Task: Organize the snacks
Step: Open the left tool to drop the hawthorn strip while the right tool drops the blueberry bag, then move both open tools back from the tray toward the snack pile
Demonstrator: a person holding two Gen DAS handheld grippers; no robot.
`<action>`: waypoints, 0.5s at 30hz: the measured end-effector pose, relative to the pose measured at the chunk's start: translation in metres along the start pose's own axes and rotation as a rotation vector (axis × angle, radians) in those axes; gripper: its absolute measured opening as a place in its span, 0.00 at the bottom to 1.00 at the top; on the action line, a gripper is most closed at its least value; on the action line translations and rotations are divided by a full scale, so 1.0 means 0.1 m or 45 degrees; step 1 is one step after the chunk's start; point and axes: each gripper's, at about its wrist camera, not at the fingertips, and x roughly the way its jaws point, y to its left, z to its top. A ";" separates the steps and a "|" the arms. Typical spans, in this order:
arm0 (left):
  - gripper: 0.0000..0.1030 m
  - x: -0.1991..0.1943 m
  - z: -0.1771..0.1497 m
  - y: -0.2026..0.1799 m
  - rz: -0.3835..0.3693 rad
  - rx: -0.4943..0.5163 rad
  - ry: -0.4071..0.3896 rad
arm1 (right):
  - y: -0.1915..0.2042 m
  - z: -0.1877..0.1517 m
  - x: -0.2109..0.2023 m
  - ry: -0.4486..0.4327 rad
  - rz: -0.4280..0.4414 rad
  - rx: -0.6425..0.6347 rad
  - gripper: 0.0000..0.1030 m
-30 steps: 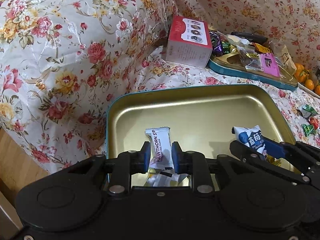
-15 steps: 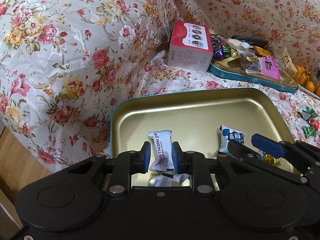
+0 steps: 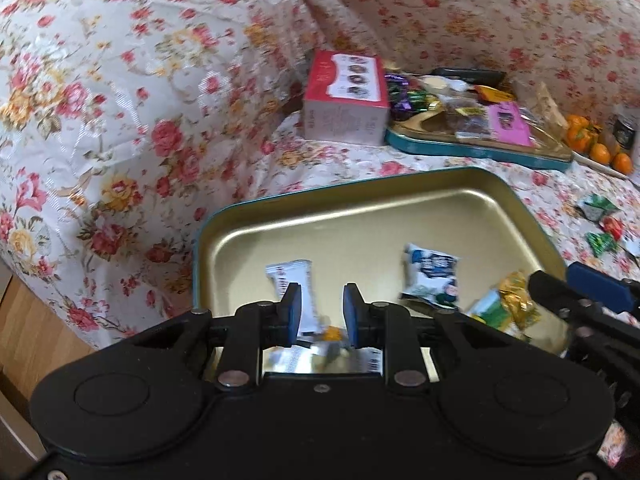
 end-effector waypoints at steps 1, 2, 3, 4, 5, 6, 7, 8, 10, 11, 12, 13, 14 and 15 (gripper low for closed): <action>0.31 -0.02 -0.01 -0.04 -0.010 0.015 -0.004 | -0.07 -0.02 -0.04 -0.005 -0.017 0.011 0.38; 0.31 -0.04 -0.01 -0.08 -0.021 0.028 -0.009 | -0.14 -0.04 -0.09 -0.010 -0.038 0.020 0.38; 0.31 -0.06 -0.02 -0.13 -0.033 0.045 -0.014 | -0.21 -0.06 -0.14 -0.015 -0.056 0.027 0.38; 0.31 -0.07 -0.03 -0.17 -0.042 0.060 -0.019 | -0.29 -0.09 -0.18 -0.019 -0.078 0.037 0.38; 0.31 -0.09 -0.04 -0.22 -0.052 0.078 -0.023 | -0.38 -0.12 -0.23 -0.021 -0.099 0.047 0.38; 0.31 -0.11 -0.06 -0.28 -0.065 0.095 -0.026 | -0.46 -0.15 -0.27 -0.022 -0.120 0.059 0.38; 0.31 -0.13 -0.07 -0.33 -0.079 0.113 -0.028 | -0.55 -0.18 -0.31 -0.023 -0.142 0.071 0.38; 0.31 -0.16 -0.09 -0.39 -0.093 0.130 -0.030 | -0.64 -0.22 -0.35 -0.025 -0.166 0.082 0.38; 0.31 -0.22 -0.13 -0.50 -0.115 0.168 -0.039 | -0.80 -0.29 -0.41 -0.026 -0.217 0.105 0.38; 0.31 -0.25 -0.15 -0.56 -0.124 0.186 -0.045 | -0.87 -0.32 -0.43 -0.024 -0.235 0.115 0.38; 0.31 -0.28 -0.16 -0.62 -0.137 0.198 -0.051 | -0.96 -0.36 -0.45 -0.020 -0.259 0.129 0.39; 0.31 -0.31 -0.18 -0.67 -0.155 0.213 -0.056 | -1.04 -0.40 -0.47 -0.015 -0.278 0.143 0.39; 0.31 -0.34 -0.19 -0.73 -0.174 0.233 -0.061 | -1.11 -0.43 -0.48 -0.010 -0.295 0.157 0.39; 0.31 -0.37 -0.21 -0.80 -0.187 0.251 -0.066 | -1.19 -0.46 -0.49 -0.004 -0.308 0.172 0.39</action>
